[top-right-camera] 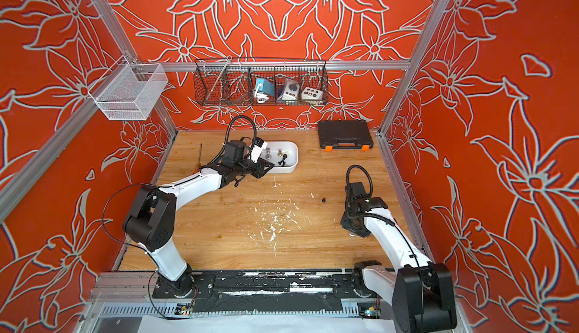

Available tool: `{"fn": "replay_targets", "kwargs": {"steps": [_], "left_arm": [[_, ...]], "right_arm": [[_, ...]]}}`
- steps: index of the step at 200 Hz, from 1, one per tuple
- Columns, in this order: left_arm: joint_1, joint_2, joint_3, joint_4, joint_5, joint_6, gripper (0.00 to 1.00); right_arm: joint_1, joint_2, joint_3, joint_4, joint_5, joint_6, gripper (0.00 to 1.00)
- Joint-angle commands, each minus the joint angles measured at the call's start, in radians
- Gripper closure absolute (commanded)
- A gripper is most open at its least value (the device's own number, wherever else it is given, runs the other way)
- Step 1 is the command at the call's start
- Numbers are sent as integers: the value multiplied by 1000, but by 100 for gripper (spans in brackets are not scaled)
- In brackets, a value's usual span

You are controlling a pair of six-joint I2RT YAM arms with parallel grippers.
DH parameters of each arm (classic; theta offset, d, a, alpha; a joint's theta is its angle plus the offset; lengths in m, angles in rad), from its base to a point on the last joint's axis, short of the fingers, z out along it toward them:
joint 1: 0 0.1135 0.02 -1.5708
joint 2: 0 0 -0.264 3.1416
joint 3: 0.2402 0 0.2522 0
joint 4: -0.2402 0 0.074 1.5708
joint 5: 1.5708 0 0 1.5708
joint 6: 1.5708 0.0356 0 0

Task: Put the chess pieces into the storage box
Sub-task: Pick up the chess piece at the center of the board.

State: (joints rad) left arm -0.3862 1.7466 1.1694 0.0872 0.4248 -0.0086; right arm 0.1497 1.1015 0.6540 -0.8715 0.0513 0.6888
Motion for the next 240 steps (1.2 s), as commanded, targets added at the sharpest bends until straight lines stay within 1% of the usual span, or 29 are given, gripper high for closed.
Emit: {"fn": "replay_targets", "kwargs": {"steps": [1, 39, 101, 167, 211, 224, 240], "left_arm": [[3, -5, 7, -10, 15, -7, 65], [3, -3, 7, -12, 15, -7, 65], [3, -3, 11, -19, 14, -4, 65], [4, -9, 12, -23, 9, -2, 65], [3, -25, 8, -23, 6, -1, 65], [3, -32, 4, -24, 5, -1, 65], [4, -42, -4, -24, 4, 1, 65]], "right_arm": [[-4, 6, -12, 2, -4, 20, 63], [-5, 9, -16, 5, -10, 20, 70], [-5, 14, -33, 17, -20, 20, 78], [-5, -9, -8, 16, -14, 6, 91], [-5, 28, 94, 25, -16, -66, 92], [-4, 45, 127, 52, -27, -83, 93], [-4, 74, 164, 127, -56, -104, 92]]}}
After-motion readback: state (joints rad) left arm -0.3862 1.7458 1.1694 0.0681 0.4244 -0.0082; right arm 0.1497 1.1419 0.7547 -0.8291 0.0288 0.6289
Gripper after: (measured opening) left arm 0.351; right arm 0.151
